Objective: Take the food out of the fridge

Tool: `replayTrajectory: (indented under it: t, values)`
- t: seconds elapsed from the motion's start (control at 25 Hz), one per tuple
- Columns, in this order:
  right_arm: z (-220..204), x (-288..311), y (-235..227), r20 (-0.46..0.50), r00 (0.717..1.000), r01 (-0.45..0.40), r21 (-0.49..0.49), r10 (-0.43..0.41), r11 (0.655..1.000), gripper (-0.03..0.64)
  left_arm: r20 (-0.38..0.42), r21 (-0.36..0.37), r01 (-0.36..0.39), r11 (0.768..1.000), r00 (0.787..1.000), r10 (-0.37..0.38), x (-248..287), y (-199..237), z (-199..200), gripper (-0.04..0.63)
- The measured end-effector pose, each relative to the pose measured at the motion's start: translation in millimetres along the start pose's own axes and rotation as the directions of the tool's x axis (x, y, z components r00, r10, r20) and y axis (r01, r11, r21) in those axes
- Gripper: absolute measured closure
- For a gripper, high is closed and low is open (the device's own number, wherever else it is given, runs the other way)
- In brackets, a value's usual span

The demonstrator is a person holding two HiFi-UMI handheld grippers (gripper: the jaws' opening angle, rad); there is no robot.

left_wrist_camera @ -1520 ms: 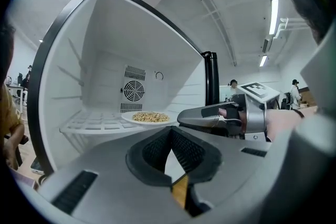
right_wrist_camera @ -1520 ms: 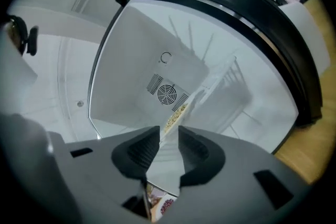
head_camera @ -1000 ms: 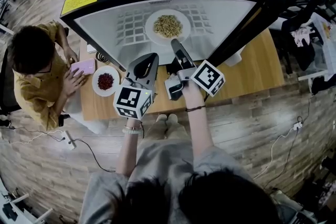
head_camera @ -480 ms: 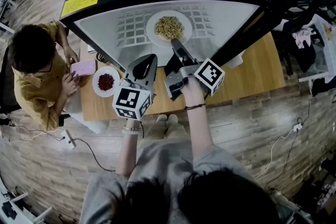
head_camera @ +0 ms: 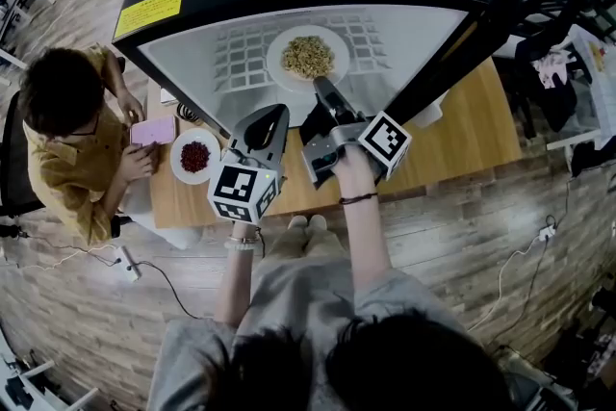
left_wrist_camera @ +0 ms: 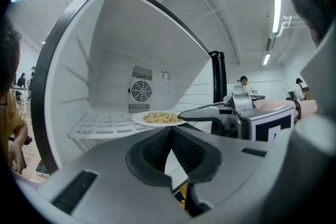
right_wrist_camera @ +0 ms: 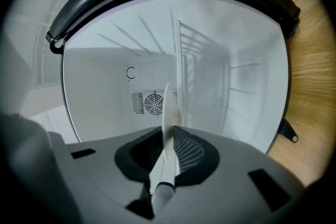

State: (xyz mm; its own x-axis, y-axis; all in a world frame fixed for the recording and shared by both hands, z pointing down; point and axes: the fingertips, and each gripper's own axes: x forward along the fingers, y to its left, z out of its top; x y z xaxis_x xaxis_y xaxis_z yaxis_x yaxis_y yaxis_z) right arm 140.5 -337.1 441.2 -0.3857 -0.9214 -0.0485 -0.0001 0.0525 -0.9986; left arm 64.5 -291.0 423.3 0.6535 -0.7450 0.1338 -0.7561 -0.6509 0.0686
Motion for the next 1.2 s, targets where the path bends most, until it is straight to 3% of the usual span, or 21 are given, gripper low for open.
replayTrajectory:
  t: [0.56, 1.2]
  values:
    - [-2, -5, 2, -0.005, 1.000, -0.017, 0.019, 0.017, 1.000, 0.565, 0.016, 0.012, 0.028, 1.000, 0.999, -0.028, -2, 0, 7, 0.588]
    - [-7, -39, 24, -0.024, 0.997, -0.070, 0.014, 0.070, 0.997, 0.565, 0.047, 0.076, 0.113, 0.991, 0.992, -0.117, -19, -23, 24, 0.588]
